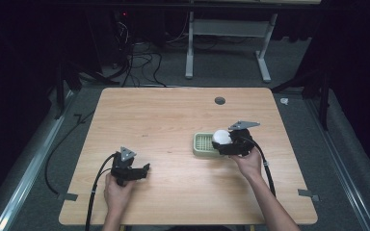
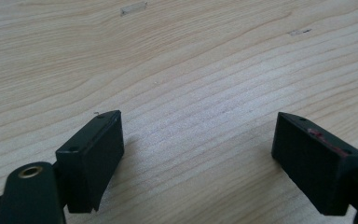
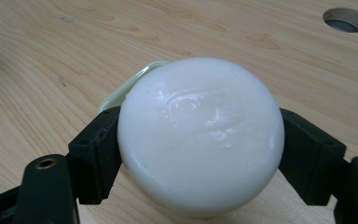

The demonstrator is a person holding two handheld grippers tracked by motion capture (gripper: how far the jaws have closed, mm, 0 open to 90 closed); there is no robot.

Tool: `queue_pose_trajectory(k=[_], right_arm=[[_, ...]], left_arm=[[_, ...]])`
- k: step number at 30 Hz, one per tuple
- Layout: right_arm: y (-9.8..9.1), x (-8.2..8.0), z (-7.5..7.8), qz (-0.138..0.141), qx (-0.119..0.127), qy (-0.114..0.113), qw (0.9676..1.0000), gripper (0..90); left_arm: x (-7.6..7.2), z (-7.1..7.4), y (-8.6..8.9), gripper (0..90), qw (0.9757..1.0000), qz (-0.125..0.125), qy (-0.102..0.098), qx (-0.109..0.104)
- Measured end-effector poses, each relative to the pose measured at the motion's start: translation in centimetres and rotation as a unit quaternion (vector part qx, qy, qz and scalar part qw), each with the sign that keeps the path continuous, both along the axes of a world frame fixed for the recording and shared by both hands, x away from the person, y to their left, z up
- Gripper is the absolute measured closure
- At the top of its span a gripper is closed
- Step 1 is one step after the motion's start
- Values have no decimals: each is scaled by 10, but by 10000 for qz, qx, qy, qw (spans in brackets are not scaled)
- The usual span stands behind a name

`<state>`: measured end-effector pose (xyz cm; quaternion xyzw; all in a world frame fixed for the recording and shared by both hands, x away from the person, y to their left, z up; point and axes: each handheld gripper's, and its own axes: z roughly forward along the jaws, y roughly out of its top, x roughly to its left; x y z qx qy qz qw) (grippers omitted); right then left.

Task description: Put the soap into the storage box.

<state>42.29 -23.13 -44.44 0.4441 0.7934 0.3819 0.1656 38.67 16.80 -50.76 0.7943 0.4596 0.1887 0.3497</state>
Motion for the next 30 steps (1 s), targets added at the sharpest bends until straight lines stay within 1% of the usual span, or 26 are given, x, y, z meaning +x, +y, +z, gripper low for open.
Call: queue_pose_trajectory(k=[2, 4, 8, 12, 14, 18, 19, 20, 23, 30], right_arm=[[2, 2, -3, -14, 3, 29, 10000, 240], [5, 4, -6, -34, -65, 102, 9999, 241], [9, 7, -10, 4, -97, 103, 9999, 240], [13, 9, -13, -17, -103, 140, 9998, 240], [15, 11, -16, 0, -152, 140, 9998, 240], [19, 13, -20, -13, -174, 181, 9997, 240], [19, 14, -20, 0, -197, 160, 9997, 240], [20, 14, -21, -12, -203, 188, 9996, 240], [22, 16, -23, -21, -153, 187, 9997, 240], [25, 18, -24, -26, -192, 225, 9996, 239]], left_arm=[[0, 0, 0, 173, 10000, -1, -1, 0], [0, 0, 0, 173, 10000, -3, -2, -4], [0, 0, 0, 173, 10000, -2, -3, -5], [0, 0, 0, 173, 10000, -3, -4, -4], [0, 0, 0, 173, 10000, -3, -3, -4], [0, 0, 0, 173, 10000, -3, -3, -6], [0, 0, 0, 173, 10000, -3, -3, -5], [0, 0, 0, 173, 10000, -3, 0, 0], [0, 0, 0, 173, 10000, -3, -3, -5], [0, 0, 0, 172, 10000, -4, 5, 2]])
